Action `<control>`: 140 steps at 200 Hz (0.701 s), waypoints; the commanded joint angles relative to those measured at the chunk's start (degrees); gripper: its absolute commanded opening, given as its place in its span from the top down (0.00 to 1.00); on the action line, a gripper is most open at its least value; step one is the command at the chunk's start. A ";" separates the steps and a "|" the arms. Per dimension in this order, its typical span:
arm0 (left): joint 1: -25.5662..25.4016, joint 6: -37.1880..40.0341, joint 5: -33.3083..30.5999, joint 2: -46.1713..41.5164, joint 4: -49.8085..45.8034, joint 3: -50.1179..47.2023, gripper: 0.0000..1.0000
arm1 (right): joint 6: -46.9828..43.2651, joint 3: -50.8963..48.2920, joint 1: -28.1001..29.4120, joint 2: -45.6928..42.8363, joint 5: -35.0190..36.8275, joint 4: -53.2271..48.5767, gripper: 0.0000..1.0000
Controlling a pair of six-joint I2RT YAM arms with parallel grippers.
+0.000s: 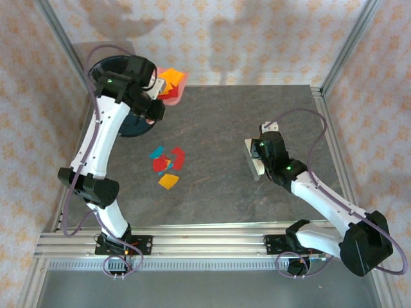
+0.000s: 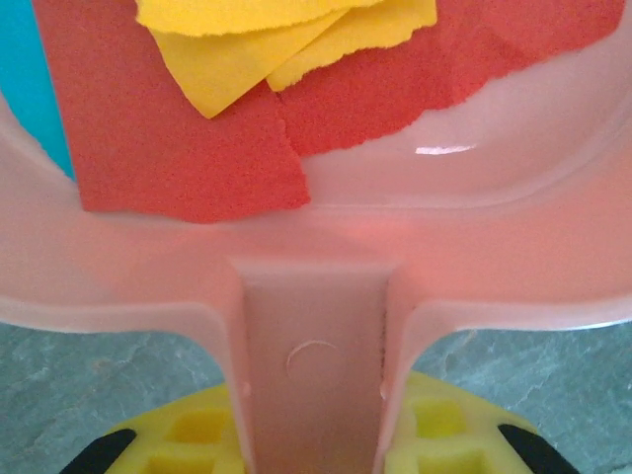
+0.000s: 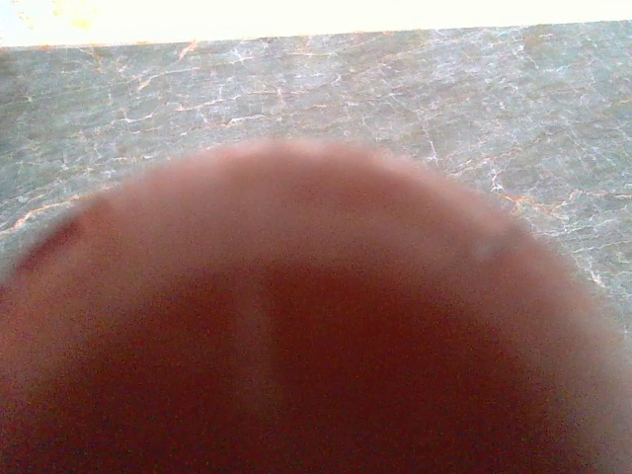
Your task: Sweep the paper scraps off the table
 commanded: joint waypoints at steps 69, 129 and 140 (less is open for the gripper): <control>11.74 -4.53 10.84 5.22 -0.50 11.08 1.00 | 1.43 0.37 -0.29 0.63 -0.63 -0.34 1.00; 18.22 -8.39 18.14 6.78 2.76 11.47 1.00 | 2.13 0.56 -0.27 1.62 -1.23 -0.55 1.00; 19.40 -9.44 19.80 6.97 3.64 11.20 1.00 | 2.31 0.63 -0.29 1.98 -1.48 -0.62 1.00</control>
